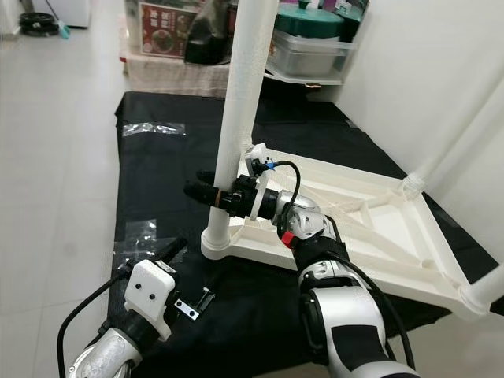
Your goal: Building children table
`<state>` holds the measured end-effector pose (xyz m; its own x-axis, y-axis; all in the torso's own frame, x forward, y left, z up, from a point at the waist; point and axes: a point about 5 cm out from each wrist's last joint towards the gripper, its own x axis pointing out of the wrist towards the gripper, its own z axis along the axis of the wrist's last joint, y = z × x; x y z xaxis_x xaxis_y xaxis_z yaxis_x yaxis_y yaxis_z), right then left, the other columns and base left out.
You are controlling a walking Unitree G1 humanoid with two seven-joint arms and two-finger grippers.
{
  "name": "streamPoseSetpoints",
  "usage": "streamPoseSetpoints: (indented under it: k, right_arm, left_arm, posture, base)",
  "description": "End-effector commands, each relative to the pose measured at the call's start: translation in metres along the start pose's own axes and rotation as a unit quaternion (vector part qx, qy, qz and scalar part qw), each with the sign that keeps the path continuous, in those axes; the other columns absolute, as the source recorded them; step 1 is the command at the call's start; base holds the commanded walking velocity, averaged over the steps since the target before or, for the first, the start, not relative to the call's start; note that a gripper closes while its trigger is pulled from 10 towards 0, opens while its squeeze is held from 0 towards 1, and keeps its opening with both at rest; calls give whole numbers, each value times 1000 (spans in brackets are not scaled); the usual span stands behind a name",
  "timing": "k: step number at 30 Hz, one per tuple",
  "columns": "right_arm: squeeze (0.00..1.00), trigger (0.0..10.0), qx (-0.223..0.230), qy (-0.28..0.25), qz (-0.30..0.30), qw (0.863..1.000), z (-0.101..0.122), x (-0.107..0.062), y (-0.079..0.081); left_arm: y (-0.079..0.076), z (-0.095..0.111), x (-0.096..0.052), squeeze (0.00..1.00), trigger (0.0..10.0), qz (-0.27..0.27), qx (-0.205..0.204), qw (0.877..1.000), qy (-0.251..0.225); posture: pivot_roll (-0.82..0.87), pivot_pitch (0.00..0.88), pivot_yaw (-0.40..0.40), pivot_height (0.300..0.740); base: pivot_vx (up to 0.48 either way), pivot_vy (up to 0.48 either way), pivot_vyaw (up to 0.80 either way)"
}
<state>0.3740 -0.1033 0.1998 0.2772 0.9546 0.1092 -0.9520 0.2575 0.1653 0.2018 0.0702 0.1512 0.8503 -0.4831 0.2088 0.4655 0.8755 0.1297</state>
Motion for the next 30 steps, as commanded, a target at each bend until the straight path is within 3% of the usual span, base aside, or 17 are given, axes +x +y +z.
streamPoseSetpoints:
  k: [1,4,9,10,11,12,13,14,16,17,18,20,21,23,25,28,30]
  right_arm:
    - [0,0,5,-1,42,999,0,8,6]
    - [0,0,9,1,60,998,1,9,8]
    - [0,0,-41,-14,-58,997,7,5,-5]
    - [0,0,-52,-35,-168,984,13,4,-17]
    - [0,0,-52,-35,-168,984,13,4,-17]
    - [0,0,-54,-42,-245,967,14,1,-24]
    - [0,0,-54,-42,-245,967,14,1,-24]
    - [0,0,-58,-39,-319,945,13,-3,-30]
    - [0,0,-58,-39,-319,945,13,-3,-30]
    - [0,0,-50,-20,-441,896,6,-15,-40]
    - [0,0,-50,-20,-441,896,6,-15,-40]
    - [0,0,-28,-7,-608,793,-7,-38,-48]
    - [0,0,-28,-7,-608,793,-7,-38,-48]
    - [0,0,-13,-15,-664,747,-11,-45,-48]
    - [0,0,-13,-15,-664,747,-11,-45,-48]
    - [0,0,-7,-45,-702,711,-14,-34,-40]
    - [0,0,-7,-45,-702,711,-14,-34,-40]
  left_arm:
    - [-3,-1,-1,0,10000,-5,-4,1000,8]
    - [-3,-1,0,0,10000,-4,-4,1000,7]
    - [-3,-2,0,0,10000,-3,-5,1000,7]
    - [-2,-2,0,0,10000,-3,-5,1000,8]
    - [-2,-2,0,0,10000,-3,-5,1000,8]
    - [-2,-2,0,0,10000,-3,-5,1000,8]
    - [-2,-2,0,0,10000,-3,-5,1000,8]
    - [-2,-2,0,0,10000,-4,-5,1000,9]
    - [-2,-2,0,0,10000,-4,-5,1000,9]
    - [-2,-2,0,0,10000,-5,-5,1000,9]
    - [-2,-2,0,0,10000,-5,-5,1000,9]
    - [-2,-3,0,0,10000,-6,-3,1000,10]
    - [-2,-3,0,0,10000,-6,-3,1000,10]
    - [-1,-3,0,0,10000,-6,-3,1000,11]
    - [-1,-3,0,0,10000,-6,-3,1000,11]
    - [-1,-3,0,0,10000,-7,-2,1000,12]
    - [-1,-3,0,0,10000,-7,-2,1000,12]
  posture:
    - [120,41,-144,740]
    - [117,42,-143,740]
    - [115,41,-145,740]
    - [111,43,-144,740]
    - [111,43,-144,740]
    - [109,42,-143,740]
    - [109,42,-143,740]
    - [108,43,-140,740]
    - [108,43,-140,740]
    - [107,41,-138,740]
    - [107,41,-138,740]
    - [110,41,-137,740]
    - [110,41,-137,740]
    - [109,43,-136,740]
    - [109,43,-136,740]
    - [107,42,-136,740]
    - [107,42,-136,740]
  base:
    - [0,0,0]
    - [0,0,0]
    - [0,0,0]
    - [0,0,0]
    - [0,0,0]
    - [0,0,0]
    - [0,0,0]
    - [0,0,0]
    - [0,0,0]
    - [0,0,0]
    - [0,0,0]
    - [0,0,0]
    - [0,0,0]
    - [0,0,0]
    - [0,0,0]
    - [0,0,0]
    - [0,0,0]
